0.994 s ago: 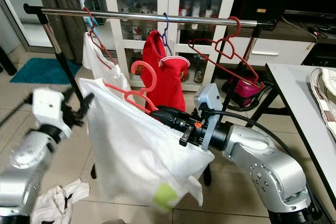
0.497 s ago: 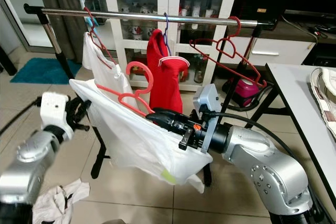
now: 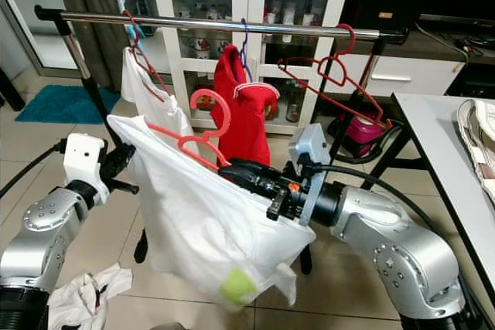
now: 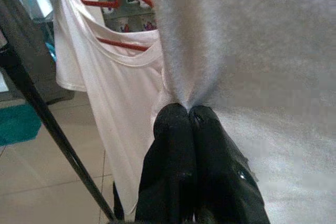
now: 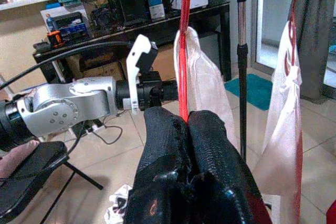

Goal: Hang hanger

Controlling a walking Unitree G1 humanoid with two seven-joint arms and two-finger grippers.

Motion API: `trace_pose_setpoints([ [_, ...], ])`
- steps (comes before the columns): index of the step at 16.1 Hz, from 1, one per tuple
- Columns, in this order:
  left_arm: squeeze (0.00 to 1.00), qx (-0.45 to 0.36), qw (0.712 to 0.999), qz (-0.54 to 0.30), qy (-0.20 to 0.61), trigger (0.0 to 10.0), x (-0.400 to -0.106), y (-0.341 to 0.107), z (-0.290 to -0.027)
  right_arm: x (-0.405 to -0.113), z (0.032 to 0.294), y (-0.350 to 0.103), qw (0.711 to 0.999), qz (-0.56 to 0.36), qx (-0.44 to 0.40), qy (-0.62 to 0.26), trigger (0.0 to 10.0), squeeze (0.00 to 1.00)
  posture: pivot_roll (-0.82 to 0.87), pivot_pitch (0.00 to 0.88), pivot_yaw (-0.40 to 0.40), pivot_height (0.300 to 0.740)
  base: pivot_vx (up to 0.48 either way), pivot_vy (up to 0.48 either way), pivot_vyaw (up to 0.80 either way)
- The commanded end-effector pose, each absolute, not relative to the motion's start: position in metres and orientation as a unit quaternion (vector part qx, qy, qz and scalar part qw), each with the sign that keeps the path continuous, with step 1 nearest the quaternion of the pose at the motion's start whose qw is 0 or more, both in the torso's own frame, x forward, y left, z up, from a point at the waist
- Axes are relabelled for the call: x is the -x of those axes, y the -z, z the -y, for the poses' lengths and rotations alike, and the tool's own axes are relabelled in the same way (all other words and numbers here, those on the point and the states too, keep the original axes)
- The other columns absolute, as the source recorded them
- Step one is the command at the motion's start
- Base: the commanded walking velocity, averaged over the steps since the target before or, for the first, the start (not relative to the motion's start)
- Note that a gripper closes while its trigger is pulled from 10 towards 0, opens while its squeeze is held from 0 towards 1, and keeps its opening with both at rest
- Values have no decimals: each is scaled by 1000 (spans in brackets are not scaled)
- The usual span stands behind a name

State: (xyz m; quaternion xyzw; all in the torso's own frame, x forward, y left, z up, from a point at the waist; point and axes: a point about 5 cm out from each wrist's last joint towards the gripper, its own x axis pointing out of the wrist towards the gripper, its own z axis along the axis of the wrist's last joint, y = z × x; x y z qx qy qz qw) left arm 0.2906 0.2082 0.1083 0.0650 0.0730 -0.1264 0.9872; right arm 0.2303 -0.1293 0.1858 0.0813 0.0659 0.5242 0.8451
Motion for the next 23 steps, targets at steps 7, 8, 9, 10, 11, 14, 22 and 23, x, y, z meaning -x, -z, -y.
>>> trace_pose_setpoints([
  [7, 0, -98, 984, -43, 146, 0, -283, -107, -204, -234, 131, -195, 864, -42, -82, -495, 10000, 0, -56, 0, 57, 740, 0, 0, 0],
  [8, 0, -104, 982, -36, 150, 0, -276, -105, -202, -240, 132, -194, 881, -39, -83, -464, 10000, 0, -58, 0, 61, 740, 0, 0, 0],
  [9, 0, -112, 980, -25, 162, 0, -269, -105, -197, -246, 132, -194, 894, -32, -85, -439, 10000, 0, -56, 0, 60, 740, 0, 0, 0],
  [10, 0, -120, 976, -19, 179, 0, -262, -103, -191, -250, 132, -194, 903, -25, -90, -420, 10000, 0, -55, 0, 59, 740, 0, 0, 0],
  [11, 0, -124, 974, -21, 191, 0, -257, -100, -187, -252, 132, -195, 908, -22, -93, -409, 10000, 0, -52, 0, 57, 740, 0, 0, 0],
  [14, 0, -184, 946, -29, 267, 0, -245, -88, -169, -256, 131, -197, 916, -17, -92, -391, 10000, 0, -48, 0, 53, 740, 0, 0, 0],
  [22, 0, -305, 882, -34, 358, 0, -226, -76, -166, -267, 140, -202, 936, 0, -109, -336, 10000, 0, -51, 0, 56, 740, 0, 0, 0],
  [23, 0, -309, 881, -40, 357, 0, -226, -75, -168, -267, 141, -201, 937, -2, -107, -333, 10000, 0, -47, 0, 55, 740, 0, 0, 0],
])
